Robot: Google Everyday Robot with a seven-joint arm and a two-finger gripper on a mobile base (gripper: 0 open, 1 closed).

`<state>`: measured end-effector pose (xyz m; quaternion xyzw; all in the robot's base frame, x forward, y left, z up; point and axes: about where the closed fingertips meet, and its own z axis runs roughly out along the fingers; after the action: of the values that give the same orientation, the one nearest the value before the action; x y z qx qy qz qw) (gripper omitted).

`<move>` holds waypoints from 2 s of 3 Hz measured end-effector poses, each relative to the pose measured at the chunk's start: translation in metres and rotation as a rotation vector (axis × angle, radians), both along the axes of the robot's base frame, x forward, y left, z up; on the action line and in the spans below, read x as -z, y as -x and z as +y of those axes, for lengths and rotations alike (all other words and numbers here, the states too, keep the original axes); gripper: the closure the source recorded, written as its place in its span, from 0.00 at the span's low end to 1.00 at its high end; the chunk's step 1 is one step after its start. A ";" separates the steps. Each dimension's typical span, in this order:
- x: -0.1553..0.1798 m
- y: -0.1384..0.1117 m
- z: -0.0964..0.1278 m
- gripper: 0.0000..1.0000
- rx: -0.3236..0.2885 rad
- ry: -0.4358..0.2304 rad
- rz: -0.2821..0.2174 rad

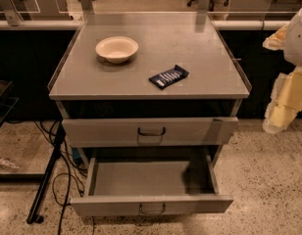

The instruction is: Close middle drawer

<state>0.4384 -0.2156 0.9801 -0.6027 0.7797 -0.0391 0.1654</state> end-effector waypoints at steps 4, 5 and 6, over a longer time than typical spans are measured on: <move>0.144 0.025 0.015 0.10 -0.040 -0.268 0.073; 0.188 0.029 0.016 0.29 -0.044 -0.300 0.087; 0.191 0.028 0.015 0.52 -0.042 -0.299 0.084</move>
Offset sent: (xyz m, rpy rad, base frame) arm -0.0166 0.0031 -0.0739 0.1512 0.0122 0.0291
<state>0.4099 -0.2002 0.7891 -0.5886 0.7703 0.1059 0.2214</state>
